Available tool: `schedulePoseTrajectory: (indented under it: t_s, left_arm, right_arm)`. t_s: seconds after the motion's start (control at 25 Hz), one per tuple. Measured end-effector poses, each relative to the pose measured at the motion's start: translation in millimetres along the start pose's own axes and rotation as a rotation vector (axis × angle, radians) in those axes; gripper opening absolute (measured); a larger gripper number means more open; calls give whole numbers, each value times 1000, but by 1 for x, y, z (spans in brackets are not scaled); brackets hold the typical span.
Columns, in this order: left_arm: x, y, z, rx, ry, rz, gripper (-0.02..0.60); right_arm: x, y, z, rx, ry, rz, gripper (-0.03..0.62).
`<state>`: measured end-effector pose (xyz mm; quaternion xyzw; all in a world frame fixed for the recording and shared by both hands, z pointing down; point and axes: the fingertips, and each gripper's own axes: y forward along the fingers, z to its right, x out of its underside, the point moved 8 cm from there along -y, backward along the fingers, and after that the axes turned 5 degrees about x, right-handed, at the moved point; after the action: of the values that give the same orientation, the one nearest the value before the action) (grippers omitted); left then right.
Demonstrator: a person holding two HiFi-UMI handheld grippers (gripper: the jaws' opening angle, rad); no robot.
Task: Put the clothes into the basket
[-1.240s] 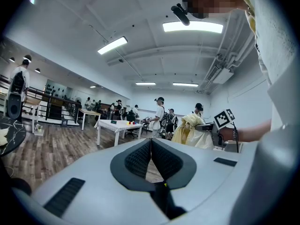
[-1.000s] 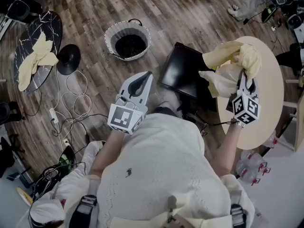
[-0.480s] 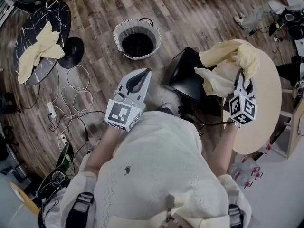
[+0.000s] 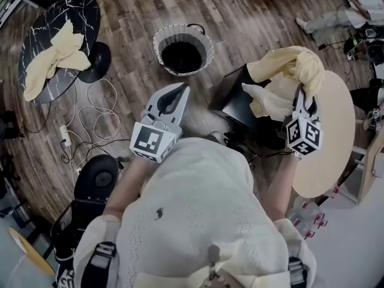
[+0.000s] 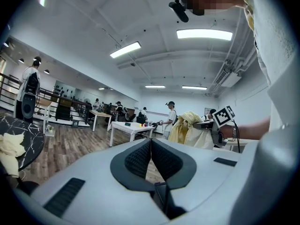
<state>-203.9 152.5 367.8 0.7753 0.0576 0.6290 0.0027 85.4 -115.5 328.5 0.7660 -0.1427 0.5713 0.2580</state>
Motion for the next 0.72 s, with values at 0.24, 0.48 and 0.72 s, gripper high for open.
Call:
schedulePoseTrajectory:
  t_s: [0.24, 0.48, 0.72]
  left_arm:
    - [-1, -30, -28, -30, -2, 5, 21]
    - [3, -58, -55, -75, -3, 16, 21]
    - [2, -83, -63, -121, -10, 32, 21]
  right_arm:
    - [-13, 6, -45, -41, -20, 9, 94]
    - [-23, 17, -89, -98, -41, 29, 94]
    - [-36, 22, -122, -165, -76, 47, 95]
